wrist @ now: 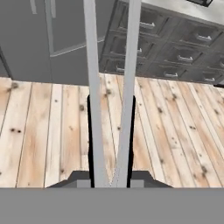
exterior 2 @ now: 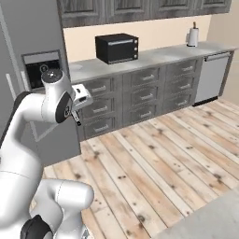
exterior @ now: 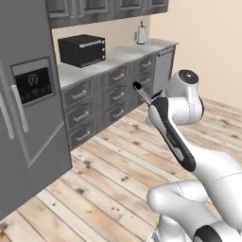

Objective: Pick up the tongs from the counter and place them near the plate next to the oven.

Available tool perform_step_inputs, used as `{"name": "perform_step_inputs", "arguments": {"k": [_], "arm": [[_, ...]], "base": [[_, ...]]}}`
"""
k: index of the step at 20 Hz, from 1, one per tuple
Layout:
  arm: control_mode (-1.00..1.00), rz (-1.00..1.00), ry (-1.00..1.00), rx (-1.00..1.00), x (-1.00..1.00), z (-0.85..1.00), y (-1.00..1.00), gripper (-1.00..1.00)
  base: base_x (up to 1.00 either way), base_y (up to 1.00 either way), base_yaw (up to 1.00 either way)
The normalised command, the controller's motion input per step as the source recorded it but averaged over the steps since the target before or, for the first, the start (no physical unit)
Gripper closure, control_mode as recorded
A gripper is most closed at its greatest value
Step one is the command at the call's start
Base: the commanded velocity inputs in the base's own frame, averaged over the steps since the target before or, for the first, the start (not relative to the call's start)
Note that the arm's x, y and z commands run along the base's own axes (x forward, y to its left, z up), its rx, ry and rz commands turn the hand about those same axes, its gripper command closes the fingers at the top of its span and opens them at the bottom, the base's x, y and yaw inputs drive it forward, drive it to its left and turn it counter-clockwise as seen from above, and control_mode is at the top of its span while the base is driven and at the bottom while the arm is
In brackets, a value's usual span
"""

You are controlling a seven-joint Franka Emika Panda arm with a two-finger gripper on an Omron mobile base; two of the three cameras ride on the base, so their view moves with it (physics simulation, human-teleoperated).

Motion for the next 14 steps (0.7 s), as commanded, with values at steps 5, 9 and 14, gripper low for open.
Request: {"name": "perform_step_inputs", "arguments": {"k": [5,9,14], "arm": [[1.00,0.00,0.00,0.00,0.00,0.00,0.00,1.00],[1.00,0.00,0.00,0.00,0.00,0.00,0.00,1.00],[1.00,0.00,0.00,0.00,0.00,0.00,0.00,1.00]], "base": [[1.00,0.22,-0.08],[1.00,0.17,0.00],[1.00,-0.07,0.14]]}}
